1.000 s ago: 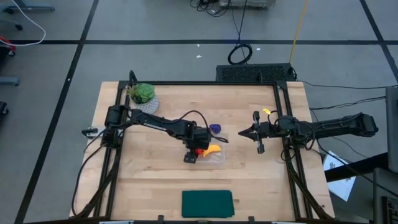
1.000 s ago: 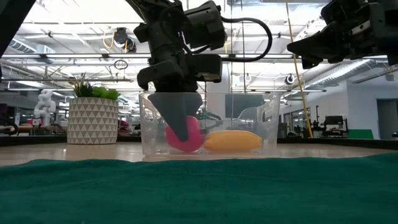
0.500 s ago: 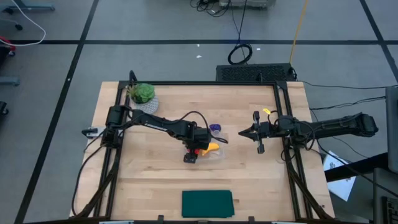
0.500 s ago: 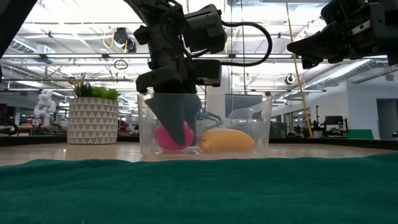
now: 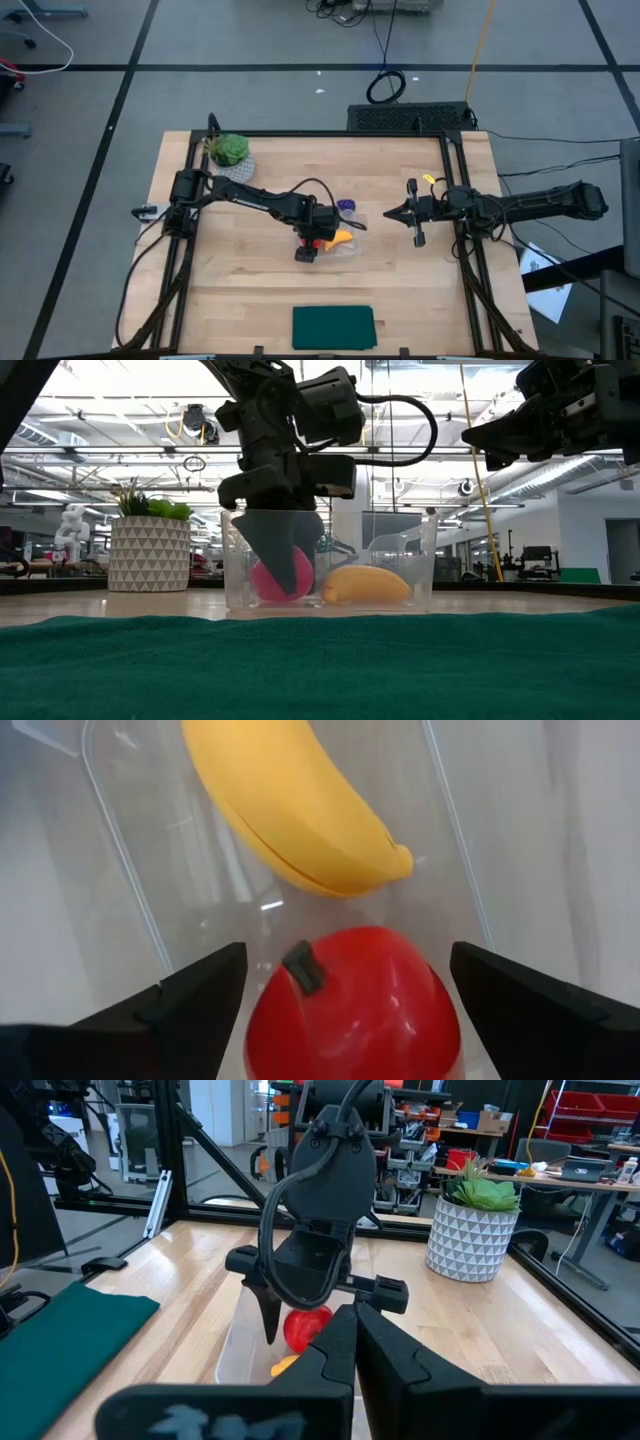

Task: Pick and placing Produce into tupperware
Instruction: Put the black berry into transparent bin

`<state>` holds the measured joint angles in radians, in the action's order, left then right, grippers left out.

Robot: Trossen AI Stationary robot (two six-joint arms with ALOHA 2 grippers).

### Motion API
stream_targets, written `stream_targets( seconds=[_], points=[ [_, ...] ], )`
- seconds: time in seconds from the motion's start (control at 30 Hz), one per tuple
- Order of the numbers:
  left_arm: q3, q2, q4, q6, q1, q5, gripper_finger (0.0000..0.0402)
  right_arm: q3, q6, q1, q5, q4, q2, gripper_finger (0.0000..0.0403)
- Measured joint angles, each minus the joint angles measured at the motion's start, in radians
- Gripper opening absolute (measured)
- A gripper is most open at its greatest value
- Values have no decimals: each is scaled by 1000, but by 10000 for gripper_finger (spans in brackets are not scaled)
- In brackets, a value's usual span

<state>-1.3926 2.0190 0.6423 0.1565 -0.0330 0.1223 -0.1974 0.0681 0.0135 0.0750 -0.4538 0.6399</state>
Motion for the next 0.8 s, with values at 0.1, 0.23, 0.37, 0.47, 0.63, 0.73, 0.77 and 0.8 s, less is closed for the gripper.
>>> stream_targets(
  seconds=[0.1, 0.23, 0.37, 0.47, 0.63, 0.73, 0.77, 0.8],
  points=[
    [0, 0, 9, 7, 0, 0, 356, 0, 0, 0, 0, 0, 0, 0],
    [0, 0, 12, 7, 0, 0, 356, 0, 0, 0, 0, 0, 0, 0],
    [-1, -1, 12, 15, 0, 0, 356, 0, 0, 0, 0, 0, 0, 0],
    [-1, -2, 12, 18, 0, 0, 356, 0, 0, 0, 0, 0, 0, 0],
    [-1, -2, 12, 24, 0, -16, 356, 0, 0, 0, 0, 0, 0, 0],
    [-1, -2, 13, 30, 0, -18, 356, 0, 0, 0, 0, 0, 0, 0],
    [-1, -2, 13, 31, 0, -18, 356, 0, 0, 0, 0, 0, 0, 0],
    [-1, -2, 13, 32, 0, -18, 356, 0, 0, 0, 0, 0, 0, 0]
  ],
)
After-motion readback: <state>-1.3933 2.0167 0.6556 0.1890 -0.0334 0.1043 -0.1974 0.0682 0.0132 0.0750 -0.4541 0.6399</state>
